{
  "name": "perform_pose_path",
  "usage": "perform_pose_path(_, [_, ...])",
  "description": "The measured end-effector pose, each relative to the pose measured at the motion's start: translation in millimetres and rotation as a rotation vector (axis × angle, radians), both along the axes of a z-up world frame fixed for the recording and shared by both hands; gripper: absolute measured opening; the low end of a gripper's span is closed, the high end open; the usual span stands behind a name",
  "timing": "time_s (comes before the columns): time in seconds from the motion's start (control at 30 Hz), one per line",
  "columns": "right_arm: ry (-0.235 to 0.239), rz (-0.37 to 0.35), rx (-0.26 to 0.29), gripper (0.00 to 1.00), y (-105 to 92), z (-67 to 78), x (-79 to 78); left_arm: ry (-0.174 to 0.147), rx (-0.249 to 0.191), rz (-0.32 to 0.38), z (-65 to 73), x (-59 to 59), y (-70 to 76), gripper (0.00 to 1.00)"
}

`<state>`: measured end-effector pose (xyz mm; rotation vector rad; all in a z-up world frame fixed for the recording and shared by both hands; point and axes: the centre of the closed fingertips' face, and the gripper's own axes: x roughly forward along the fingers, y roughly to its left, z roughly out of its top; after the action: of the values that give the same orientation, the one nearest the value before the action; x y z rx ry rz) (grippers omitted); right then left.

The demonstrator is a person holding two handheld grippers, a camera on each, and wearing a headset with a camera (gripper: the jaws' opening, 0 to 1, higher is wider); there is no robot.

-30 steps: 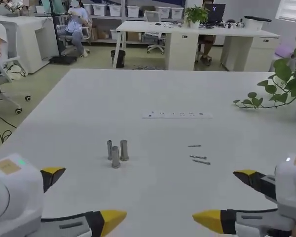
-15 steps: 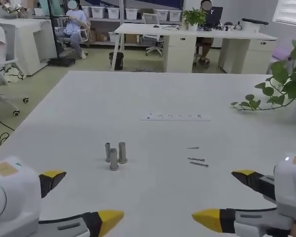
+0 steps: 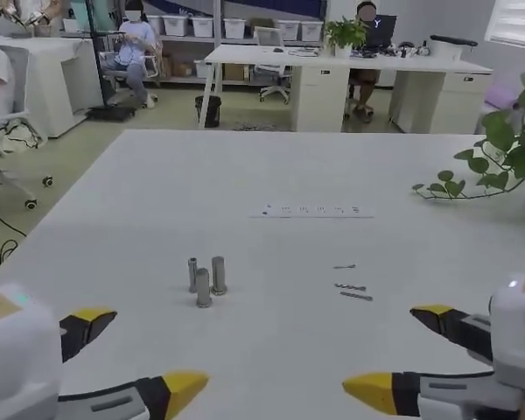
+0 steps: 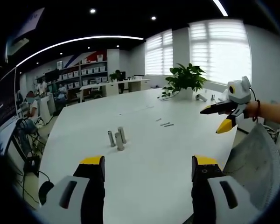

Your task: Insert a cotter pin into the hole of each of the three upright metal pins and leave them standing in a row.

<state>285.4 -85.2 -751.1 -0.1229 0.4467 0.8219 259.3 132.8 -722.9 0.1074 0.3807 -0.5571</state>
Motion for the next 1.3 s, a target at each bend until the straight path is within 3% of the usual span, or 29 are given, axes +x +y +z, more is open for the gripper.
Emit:
perform_pose_path(0.23, [0.002, 0.003, 0.005, 0.92, 1.4, 1.4, 1.8, -0.009, 0.019, 0.019, -1.3, 13.0, 11.9, 0.66])
perform_pose_path(0.43, [0.001, 0.001, 0.009, 0.90, 1.6, 2.5, 4.4, -0.014, 0.040, 0.050, -5.0, 32.7, 27.6, 0.56])
perform_pose_path(0.8, [0.003, -0.007, 0.040, 0.84, 2.0, 4.3, 9.4, -0.051, 0.063, 0.120, -7.2, 69.8, 51.6, 0.42])
perform_pose_path(1.3, [0.010, -0.006, 0.040, 0.81, 2.9, 2.7, 17.7, -0.053, 0.065, 0.135, -21.9, 115.7, 55.9, 0.31])
